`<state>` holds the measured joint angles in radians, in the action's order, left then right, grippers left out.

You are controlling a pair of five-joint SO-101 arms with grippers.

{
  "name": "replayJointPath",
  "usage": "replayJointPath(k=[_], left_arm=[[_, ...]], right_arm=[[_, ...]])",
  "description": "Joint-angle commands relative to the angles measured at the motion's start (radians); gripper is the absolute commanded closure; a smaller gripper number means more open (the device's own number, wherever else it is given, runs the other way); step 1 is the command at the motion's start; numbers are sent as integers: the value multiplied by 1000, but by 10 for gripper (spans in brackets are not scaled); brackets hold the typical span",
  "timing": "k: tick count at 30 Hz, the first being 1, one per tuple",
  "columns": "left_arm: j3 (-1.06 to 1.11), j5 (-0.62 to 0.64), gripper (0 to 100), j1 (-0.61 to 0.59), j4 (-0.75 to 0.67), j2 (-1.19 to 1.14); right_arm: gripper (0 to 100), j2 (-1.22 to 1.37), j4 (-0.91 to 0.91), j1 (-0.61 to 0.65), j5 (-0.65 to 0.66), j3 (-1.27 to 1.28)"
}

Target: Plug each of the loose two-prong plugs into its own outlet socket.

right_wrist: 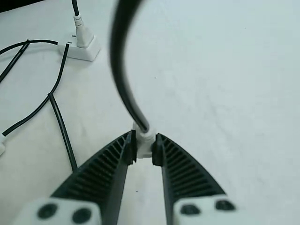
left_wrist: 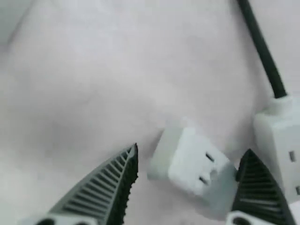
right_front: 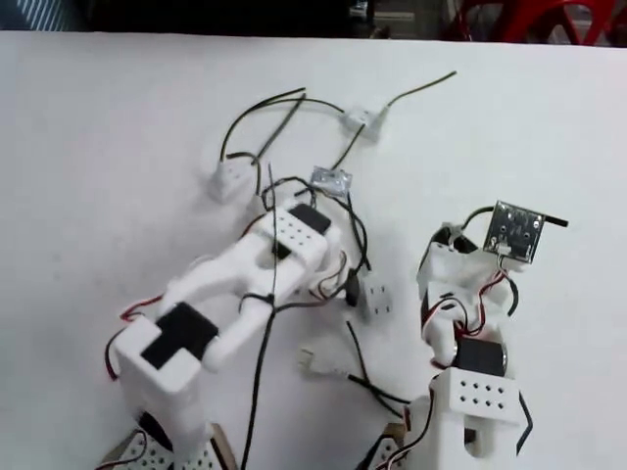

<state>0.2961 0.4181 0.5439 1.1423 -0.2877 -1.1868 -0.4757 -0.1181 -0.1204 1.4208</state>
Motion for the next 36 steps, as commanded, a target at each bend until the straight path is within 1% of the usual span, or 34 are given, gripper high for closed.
replayJointPath(k=[1,2,4,7,9,12,15,21,26,28,30,34,36], left_arm=[[-68,6,675,-48,-8,-33],[-71,2,689,-51,-8,-39],[-72,-66,754,-51,-8,-42],[-72,-212,900,-51,-8,-42],[-74,-278,980,-51,-11,-42],[-74,-298,947,-50,-8,-41],[-80,-325,940,-51,23,-35],[-149,-417,939,-44,222,111],[-146,-503,938,-31,293,239],[-153,-571,938,-30,322,275],[-147,-666,920,-28,341,312],[-98,-792,819,-13,354,357],[-66,-905,782,5,358,369]], right_arm=[[981,-7,22,-8,-9,-8],[981,-7,22,-8,-9,-8],[981,-7,22,-8,-9,-8],[981,-7,22,-8,-9,-8],[981,-7,22,-8,-9,-8],[981,-7,22,-8,-9,-8],[981,-7,21,-8,-9,-8],[981,-7,21,-8,-9,-8],[981,-7,22,-8,-9,-8],[981,-7,22,-8,-9,-8],[981,-7,22,-8,-9,-8],[981,-7,22,-8,-9,-8],[981,-7,22,-8,-8,-8]])
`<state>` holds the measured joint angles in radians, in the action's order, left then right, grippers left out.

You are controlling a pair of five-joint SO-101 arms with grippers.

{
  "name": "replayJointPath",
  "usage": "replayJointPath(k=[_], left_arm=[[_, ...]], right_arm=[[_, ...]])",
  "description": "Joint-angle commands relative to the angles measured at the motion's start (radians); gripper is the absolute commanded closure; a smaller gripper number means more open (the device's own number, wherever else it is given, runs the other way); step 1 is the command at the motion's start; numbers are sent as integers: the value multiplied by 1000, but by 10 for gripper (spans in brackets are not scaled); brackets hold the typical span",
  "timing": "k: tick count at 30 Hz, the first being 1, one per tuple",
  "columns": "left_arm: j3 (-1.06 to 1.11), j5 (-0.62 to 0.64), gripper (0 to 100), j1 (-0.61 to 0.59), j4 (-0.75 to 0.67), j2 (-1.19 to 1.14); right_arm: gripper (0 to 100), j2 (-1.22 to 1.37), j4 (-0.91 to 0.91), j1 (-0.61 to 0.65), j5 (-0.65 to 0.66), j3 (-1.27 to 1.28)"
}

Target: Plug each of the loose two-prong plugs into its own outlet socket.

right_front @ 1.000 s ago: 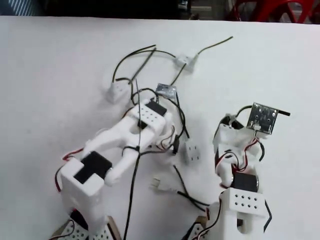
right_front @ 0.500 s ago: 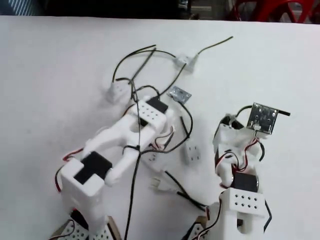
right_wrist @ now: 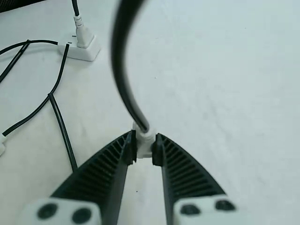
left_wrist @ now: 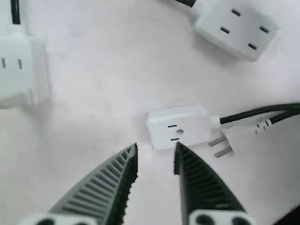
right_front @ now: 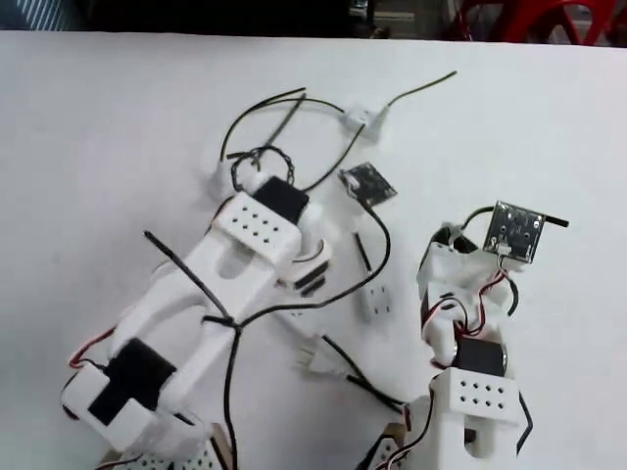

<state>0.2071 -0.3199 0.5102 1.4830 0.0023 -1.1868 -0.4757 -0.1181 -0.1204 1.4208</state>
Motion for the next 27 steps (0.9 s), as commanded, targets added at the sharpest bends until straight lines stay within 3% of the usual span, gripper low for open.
replayJointPath(k=[1,4,8,12,17,23,27], left_arm=[[38,-241,770,51,20,87],[81,-370,766,105,20,117],[132,-385,763,180,9,157],[209,-385,762,214,-130,137],[270,-387,762,199,-278,28],[206,-496,766,130,-279,-150],[117,-496,770,74,-259,-213]], right_arm=[[981,-8,22,-8,-8,-8],[981,-10,22,-10,-5,-8],[981,-15,22,-41,-5,-9],[981,-15,22,-47,-6,-11],[981,-15,22,-47,-6,-11],[981,-15,22,-45,-8,-12],[981,-15,22,-45,-8,-12]])
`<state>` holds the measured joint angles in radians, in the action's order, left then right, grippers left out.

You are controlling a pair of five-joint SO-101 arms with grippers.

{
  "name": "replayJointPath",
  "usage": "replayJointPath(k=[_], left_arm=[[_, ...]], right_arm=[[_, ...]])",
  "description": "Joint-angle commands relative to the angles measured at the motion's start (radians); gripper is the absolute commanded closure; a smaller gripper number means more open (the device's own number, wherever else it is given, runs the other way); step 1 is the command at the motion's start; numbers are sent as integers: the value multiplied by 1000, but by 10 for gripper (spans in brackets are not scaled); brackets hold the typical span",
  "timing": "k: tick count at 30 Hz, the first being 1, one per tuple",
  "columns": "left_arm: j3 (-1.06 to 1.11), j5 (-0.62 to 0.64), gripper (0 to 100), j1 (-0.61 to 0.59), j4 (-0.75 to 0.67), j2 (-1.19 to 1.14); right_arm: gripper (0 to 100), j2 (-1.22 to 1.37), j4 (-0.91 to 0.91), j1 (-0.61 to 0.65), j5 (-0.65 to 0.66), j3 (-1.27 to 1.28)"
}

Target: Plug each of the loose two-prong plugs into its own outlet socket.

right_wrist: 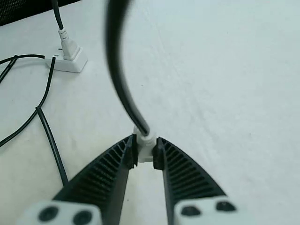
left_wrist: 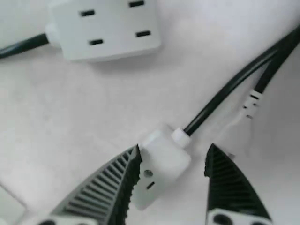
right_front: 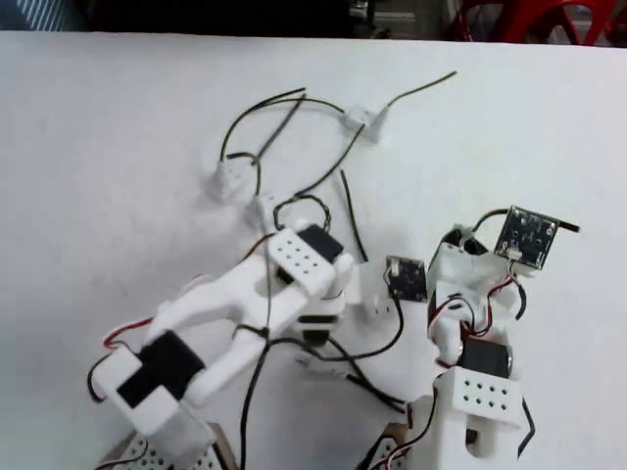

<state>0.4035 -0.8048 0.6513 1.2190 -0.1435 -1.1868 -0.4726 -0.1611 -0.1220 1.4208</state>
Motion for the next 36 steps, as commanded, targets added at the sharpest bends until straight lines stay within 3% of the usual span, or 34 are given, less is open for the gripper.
replayJointPath(k=[1,9,12,23,25,30,36], left_arm=[[-95,-11,782,-85,5,-77],[-121,-9,980,-211,-6,-99],[-124,14,965,-255,41,-97],[-124,284,960,-421,63,16],[-118,310,931,-440,63,30],[-126,400,740,-470,55,16],[-172,324,722,-565,20,18]], right_arm=[[981,-15,19,-2,-6,-12],[981,-15,19,-2,-6,-12],[981,-15,19,-2,-6,-12],[981,-15,19,-1,-6,-12],[981,-15,19,-1,-6,-12],[981,-13,19,2,-6,-12],[981,-10,19,2,-5,-11]])
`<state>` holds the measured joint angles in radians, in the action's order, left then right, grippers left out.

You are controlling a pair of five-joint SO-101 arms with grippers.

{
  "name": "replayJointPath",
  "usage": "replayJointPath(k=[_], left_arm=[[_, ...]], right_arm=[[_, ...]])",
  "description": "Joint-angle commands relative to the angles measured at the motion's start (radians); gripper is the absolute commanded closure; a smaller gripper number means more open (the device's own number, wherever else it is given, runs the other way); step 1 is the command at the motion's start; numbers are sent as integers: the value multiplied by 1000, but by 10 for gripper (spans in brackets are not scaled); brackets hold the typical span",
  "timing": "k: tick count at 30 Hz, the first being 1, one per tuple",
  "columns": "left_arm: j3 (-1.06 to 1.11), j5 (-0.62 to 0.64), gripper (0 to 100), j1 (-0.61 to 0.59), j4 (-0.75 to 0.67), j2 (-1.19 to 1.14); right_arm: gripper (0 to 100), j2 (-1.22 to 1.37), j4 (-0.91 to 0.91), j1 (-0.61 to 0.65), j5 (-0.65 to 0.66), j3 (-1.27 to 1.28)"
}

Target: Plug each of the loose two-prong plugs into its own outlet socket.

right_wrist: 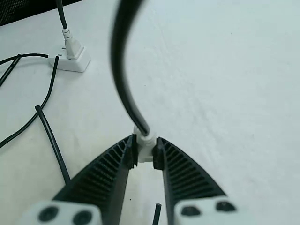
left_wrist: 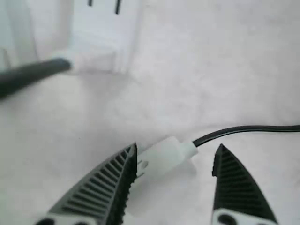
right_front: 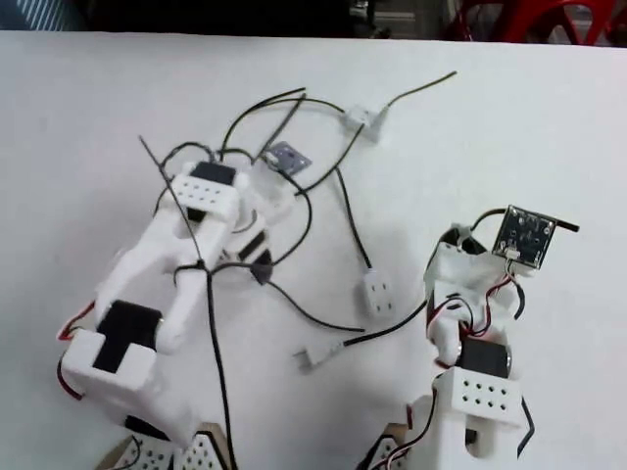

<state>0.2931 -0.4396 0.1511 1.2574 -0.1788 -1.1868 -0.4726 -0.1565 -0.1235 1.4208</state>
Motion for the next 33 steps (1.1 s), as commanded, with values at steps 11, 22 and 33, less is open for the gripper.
replayJointPath(k=[11,22,33], left_arm=[[-331,-230,723,-156,313,67],[-239,-443,748,-48,450,278],[209,-568,748,-50,12,285]], right_arm=[[981,-8,19,-1,-3,-9],[981,-8,19,-1,-2,-9],[981,-7,19,-1,-2,-9]])
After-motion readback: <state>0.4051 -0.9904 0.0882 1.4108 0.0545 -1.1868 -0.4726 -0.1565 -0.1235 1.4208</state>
